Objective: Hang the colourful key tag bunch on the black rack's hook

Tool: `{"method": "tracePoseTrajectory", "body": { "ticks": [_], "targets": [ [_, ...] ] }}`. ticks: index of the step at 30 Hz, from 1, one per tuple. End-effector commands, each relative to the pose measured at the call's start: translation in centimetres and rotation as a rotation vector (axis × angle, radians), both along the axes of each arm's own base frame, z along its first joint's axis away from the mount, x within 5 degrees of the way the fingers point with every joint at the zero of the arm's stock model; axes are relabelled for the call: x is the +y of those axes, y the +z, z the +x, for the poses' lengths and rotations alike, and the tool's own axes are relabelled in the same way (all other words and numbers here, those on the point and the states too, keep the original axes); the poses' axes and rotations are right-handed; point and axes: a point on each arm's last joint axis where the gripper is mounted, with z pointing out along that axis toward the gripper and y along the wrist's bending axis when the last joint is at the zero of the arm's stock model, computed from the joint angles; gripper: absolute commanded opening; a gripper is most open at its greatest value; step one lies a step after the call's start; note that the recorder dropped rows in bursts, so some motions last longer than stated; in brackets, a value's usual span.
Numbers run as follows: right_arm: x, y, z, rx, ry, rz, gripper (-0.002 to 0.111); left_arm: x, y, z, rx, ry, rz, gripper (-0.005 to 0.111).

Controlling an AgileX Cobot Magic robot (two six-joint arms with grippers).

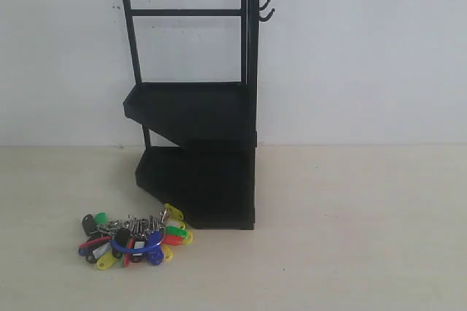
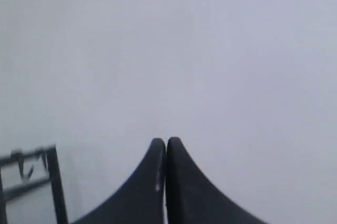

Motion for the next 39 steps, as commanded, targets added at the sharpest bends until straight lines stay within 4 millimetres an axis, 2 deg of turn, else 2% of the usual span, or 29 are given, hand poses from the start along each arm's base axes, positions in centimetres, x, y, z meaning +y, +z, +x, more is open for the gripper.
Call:
{"method": "tracePoseTrajectory", "body": {
  "ticks": [1, 3, 6, 9, 14, 16, 18, 22, 24, 28, 30, 33, 35, 39],
  "targets": [
    [-0.8, 1.9, -1.7, -0.28, -0.092, 0.034, 0.0, 0.0, 0.1, 0.0, -0.001, 0.002, -0.003, 0.004],
    [-1.0, 2.4, -2.4, -0.373, -0.093, 0.072, 0.0, 0.0, 0.1, 0.0, -0.001, 0.002, -0.003, 0.004],
    [-1.2, 2.8, -3.0, -0.487, 0.036, 0.232, 0.0, 0.0, 0.1, 0.0, -0.001, 0.002, -0.003, 0.004],
    [-0.7, 5.7, -3.5, -0.468, 0.107, 0.227, 0.0, 0.0, 0.1, 0.0, -0.001, 0.002, -0.003, 0.004],
    [1.6, 12.4, -2.0, -0.105, 0.136, -0.124, 0.0, 0.0, 0.1, 0.0, -0.001, 0.002, -0.003, 0.004],
    [1.3, 13.9, -0.8, 0.076, 0.119, -0.095, 0.0, 0.0, 0.1, 0.0, -0.001, 0.002, -0.003, 0.004],
    [0.5, 14.4, 0.8, 0.276, 0.06, -0.008, 0.0, 0.0, 0.1, 0.0, -0.001, 0.002, -0.003, 0.004],
    [0.0, 13.5, 4.1, 0.615, -0.017, -0.002, 0.0, 0.0, 0.1, 0.0, -0.001, 0.002, -0.003, 0.004],
    [0.4, 12.1, 5.7, 0.783, -0.001, -0.022, 0.0, 0.0, 0.1, 0.0, -0.001, 0.002, -0.003, 0.004],
    [1.4, 9.4, 7.5, 1.077, 0.053, -0.015, 0.0, 0.0, 0.1, 0.0, -0.001, 0.002, -0.003, 0.004],
    [1.9, 8.4, 8.0, 1.185, 0.074, -0.023, 0.0, 0.0, 0.1, 0.0, -0.001, 0.002, -0.003, 0.004],
    [2.6, 7.9, 8.5, 1.23, 0.12, -0.082, 0.0, 0.0, 0.1, 0.0, -0.001, 0.002, -0.003, 0.004],
    [3.8, 7.5, 8.7, 1.259, 0.242, -0.204, 0.0, 0.0, 0.1, 0.0, -0.001, 0.002, -0.003, 0.004],
    [7.8, 6.7, 8.6, 1.23, 0.697, -0.528, 0.0, 0.0, 0.1, 0.0, -0.001, 0.002, -0.003, 0.004]
  ]
}}
